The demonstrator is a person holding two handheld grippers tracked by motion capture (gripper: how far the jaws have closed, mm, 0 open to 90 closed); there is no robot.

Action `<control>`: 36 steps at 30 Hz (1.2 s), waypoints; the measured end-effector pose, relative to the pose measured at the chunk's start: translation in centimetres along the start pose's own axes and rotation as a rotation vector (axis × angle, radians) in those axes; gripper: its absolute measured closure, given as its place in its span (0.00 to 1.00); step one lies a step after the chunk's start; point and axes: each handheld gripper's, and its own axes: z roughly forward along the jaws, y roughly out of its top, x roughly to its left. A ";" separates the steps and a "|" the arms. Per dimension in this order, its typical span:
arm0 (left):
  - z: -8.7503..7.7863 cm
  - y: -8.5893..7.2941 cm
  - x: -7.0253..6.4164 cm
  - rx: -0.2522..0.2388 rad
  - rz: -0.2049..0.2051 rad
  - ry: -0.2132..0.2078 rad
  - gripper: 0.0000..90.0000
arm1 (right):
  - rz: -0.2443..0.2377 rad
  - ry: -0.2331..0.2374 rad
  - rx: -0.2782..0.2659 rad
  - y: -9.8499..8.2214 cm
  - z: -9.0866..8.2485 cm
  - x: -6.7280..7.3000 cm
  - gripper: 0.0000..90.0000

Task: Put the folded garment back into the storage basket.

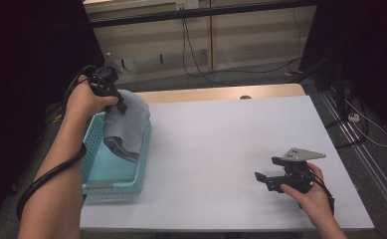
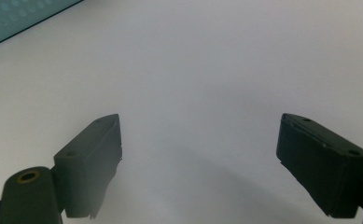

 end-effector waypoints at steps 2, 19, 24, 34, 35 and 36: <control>0.3 -0.1 0.1 -0.001 -0.001 0.003 0.75 | 0.000 0.001 0.002 0.0 0.0 0.0 0.16; 2.1 -2.0 1.6 0.030 -0.033 -0.003 0.75 | -0.002 0.002 0.002 0.0 0.1 0.1 0.16; 2.8 -2.5 1.6 0.040 -0.035 -0.019 0.75 | -0.005 0.005 0.006 0.0 0.1 0.2 0.16; 3.6 -3.5 2.3 0.048 -0.062 -0.029 0.75 | -0.005 0.005 0.008 0.0 0.2 0.2 0.16; 3.7 -3.6 2.4 0.049 -0.065 -0.032 0.75 | -0.005 0.005 0.009 0.0 0.2 0.2 0.16; 3.9 -3.7 2.5 0.050 -0.073 -0.032 0.75 | -0.007 0.006 0.010 0.0 0.2 0.2 0.16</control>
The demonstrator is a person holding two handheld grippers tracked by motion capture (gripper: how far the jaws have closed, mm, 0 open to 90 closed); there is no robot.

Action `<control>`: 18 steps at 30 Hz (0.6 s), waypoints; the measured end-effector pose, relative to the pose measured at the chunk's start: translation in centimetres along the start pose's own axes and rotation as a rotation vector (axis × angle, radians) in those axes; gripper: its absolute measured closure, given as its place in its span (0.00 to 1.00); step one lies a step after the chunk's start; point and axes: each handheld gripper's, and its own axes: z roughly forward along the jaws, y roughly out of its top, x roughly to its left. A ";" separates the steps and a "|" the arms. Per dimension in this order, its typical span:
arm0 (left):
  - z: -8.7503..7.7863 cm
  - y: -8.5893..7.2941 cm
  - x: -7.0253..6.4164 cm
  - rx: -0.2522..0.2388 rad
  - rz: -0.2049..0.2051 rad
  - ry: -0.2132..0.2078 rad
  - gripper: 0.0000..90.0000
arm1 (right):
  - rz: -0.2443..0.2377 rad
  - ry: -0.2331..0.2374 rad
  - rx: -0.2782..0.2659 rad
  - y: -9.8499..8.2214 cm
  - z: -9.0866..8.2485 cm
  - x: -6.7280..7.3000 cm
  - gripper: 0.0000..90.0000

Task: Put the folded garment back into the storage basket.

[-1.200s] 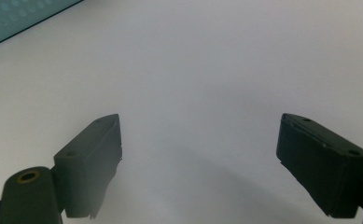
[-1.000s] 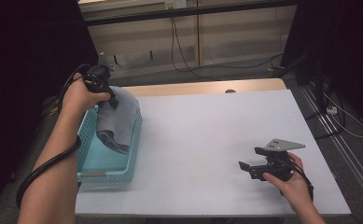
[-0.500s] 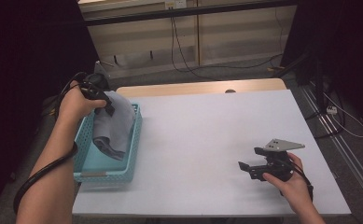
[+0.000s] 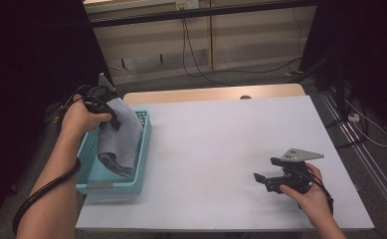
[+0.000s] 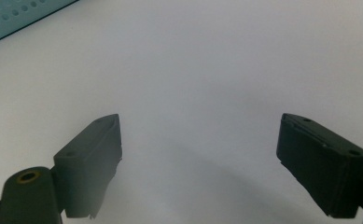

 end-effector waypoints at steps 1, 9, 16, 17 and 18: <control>0.1 -0.1 0.1 0.006 0.004 -0.003 0.75 | 0.001 0.000 -0.001 0.0 0.0 0.0 0.16; 1.1 -1.0 0.4 0.026 -0.005 -0.026 0.75 | -0.004 0.001 0.003 0.0 0.0 0.0 0.16; 1.9 -1.8 0.7 0.030 -0.010 -0.034 0.75 | -0.003 0.000 0.003 0.0 0.1 0.1 0.16; 2.0 -1.8 0.6 0.034 -0.010 -0.034 0.75 | -0.005 0.002 0.004 0.0 0.1 0.1 0.16; 2.1 -1.9 0.6 0.033 -0.011 -0.036 0.75 | -0.006 0.002 0.005 0.0 0.1 0.1 0.16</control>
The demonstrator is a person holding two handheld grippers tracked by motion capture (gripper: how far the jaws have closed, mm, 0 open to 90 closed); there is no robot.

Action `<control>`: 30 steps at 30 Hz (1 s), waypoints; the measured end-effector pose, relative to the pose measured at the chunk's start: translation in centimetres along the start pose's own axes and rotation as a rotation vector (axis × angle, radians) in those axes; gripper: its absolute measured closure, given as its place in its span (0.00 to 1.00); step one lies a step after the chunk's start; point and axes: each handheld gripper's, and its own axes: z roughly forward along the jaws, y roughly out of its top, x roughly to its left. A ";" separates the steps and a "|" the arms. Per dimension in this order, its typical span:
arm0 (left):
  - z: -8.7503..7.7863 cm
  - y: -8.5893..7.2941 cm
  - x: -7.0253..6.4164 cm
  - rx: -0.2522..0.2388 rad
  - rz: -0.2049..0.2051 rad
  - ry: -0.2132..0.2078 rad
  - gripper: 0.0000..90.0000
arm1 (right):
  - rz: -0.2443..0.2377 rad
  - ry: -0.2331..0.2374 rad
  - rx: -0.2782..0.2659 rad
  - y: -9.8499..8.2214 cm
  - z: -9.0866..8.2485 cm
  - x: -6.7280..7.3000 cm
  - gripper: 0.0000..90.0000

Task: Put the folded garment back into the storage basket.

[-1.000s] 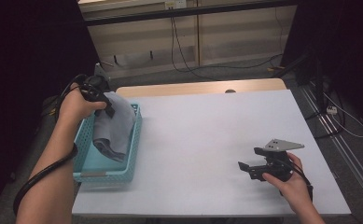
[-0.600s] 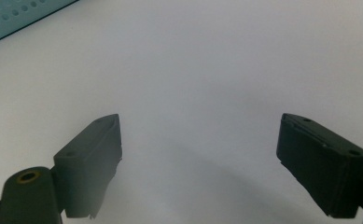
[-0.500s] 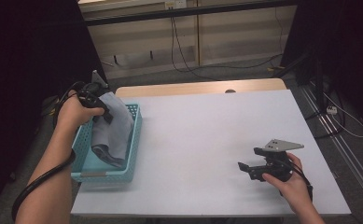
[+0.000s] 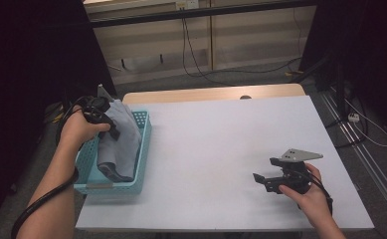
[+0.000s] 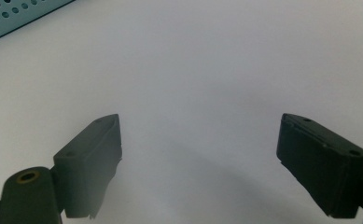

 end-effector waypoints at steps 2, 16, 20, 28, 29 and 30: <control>0.1 -0.1 0.0 0.007 0.008 -0.005 0.75 | 0.002 0.000 0.001 0.0 0.0 0.0 0.16; 1.0 -0.6 -0.6 0.035 0.037 -0.028 0.75 | 0.001 -0.001 0.000 0.0 0.0 0.0 0.16; 1.2 -0.8 -0.9 0.044 0.053 -0.034 0.75 | 0.001 -0.001 0.000 0.0 0.0 0.0 0.16; 1.6 -1.2 -1.1 0.052 0.056 -0.043 0.75 | 0.001 0.000 0.005 0.0 0.1 0.1 0.16; 1.7 -1.2 -1.1 0.054 0.055 -0.045 0.75 | 0.002 0.001 0.005 0.0 0.1 0.2 0.16; 1.8 -1.3 -1.0 0.054 0.051 -0.048 0.75 | 0.002 0.001 0.004 0.0 0.1 0.2 0.16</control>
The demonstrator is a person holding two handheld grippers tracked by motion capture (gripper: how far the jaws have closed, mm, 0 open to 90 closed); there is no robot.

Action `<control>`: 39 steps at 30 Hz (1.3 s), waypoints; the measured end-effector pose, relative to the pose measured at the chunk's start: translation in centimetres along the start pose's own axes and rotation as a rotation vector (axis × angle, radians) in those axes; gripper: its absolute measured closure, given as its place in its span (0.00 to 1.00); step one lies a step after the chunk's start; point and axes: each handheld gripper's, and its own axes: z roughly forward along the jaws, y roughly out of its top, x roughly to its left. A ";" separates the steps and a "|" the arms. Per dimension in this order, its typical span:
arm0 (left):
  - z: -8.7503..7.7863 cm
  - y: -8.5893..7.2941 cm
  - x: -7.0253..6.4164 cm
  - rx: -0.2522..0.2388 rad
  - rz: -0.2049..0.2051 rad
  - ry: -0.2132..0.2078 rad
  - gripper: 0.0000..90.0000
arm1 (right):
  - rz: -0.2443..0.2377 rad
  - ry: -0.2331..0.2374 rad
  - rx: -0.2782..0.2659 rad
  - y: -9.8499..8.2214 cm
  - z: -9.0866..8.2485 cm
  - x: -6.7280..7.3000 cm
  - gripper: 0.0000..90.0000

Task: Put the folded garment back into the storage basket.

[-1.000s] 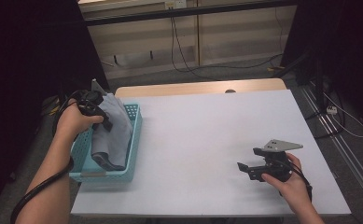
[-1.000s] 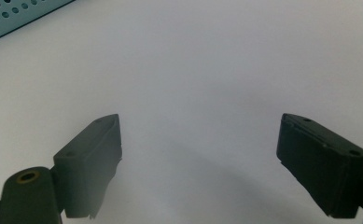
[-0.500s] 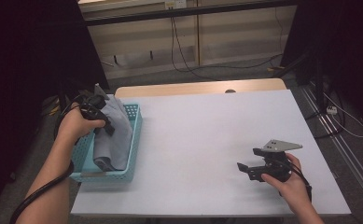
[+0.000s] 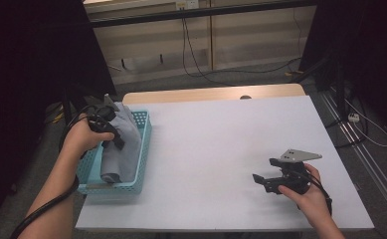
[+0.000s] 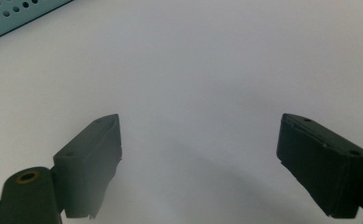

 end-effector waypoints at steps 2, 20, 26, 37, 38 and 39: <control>0.2 0.0 0.1 0.002 -0.001 -0.002 0.75 | 0.000 0.001 0.000 0.0 0.0 0.0 0.16; 1.1 -0.3 0.3 0.008 -0.011 -0.006 0.75 | 0.000 0.000 0.000 0.0 0.0 0.0 0.16; 1.0 -0.6 1.3 -0.024 -0.061 -0.019 0.66 | -0.001 -0.001 -0.002 0.0 -0.1 -0.1 0.16; -0.8 -1.6 3.4 -0.108 -0.117 0.028 0.53 | 0.001 0.000 0.001 0.0 0.0 0.0 0.16; -1.0 -1.7 3.5 -0.123 -0.119 0.031 0.53 | 0.002 0.000 0.001 0.0 0.0 0.0 0.16; -1.2 -1.7 3.5 -0.138 -0.120 0.035 0.53 | 0.000 0.000 0.001 0.0 0.0 0.0 0.16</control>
